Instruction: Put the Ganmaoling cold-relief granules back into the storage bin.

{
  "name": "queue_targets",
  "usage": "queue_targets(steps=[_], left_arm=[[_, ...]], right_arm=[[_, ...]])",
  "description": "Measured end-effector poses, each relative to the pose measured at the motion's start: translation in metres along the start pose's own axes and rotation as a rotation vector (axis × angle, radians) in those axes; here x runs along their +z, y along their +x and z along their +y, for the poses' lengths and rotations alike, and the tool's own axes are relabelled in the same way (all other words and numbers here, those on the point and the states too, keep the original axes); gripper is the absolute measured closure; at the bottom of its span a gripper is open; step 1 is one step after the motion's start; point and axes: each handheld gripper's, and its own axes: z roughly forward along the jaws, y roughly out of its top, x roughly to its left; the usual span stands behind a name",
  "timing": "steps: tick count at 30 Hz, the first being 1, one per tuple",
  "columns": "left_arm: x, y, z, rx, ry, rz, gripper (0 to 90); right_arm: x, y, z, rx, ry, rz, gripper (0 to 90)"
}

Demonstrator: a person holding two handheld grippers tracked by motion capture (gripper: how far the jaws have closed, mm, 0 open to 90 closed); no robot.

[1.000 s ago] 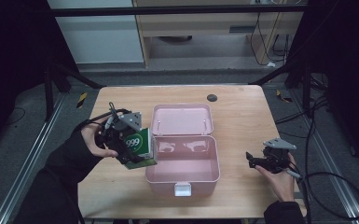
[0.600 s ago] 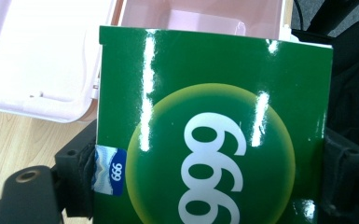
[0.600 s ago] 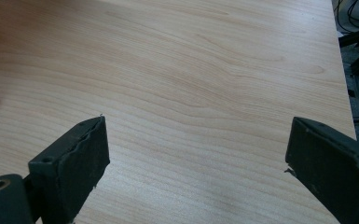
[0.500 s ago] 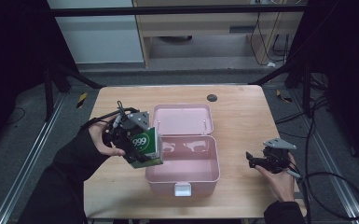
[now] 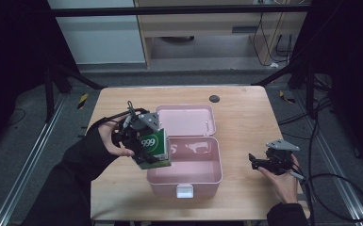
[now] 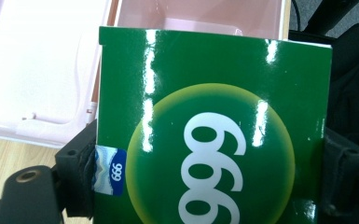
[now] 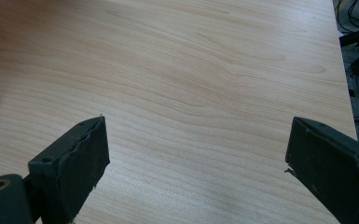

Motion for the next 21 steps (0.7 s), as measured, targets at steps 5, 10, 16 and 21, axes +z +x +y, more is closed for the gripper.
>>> queue_targets(steps=[5,10,16,21], left_arm=[[0.006,0.000,0.006,0.011,0.003,-0.006,14.4],[0.014,0.001,0.012,0.021,0.017,-0.013,14.4],[0.026,0.002,0.018,0.043,0.026,-0.025,14.4],[0.034,0.005,0.021,0.049,0.032,-0.031,14.5]], right_arm=[[0.000,0.000,0.000,-0.004,0.000,0.000,6.1],[-0.002,-0.001,0.000,0.002,-0.007,-0.001,6.1],[-0.001,0.000,0.000,-0.001,-0.003,0.002,6.0],[-0.001,0.000,0.000,0.001,-0.002,0.002,6.1]])
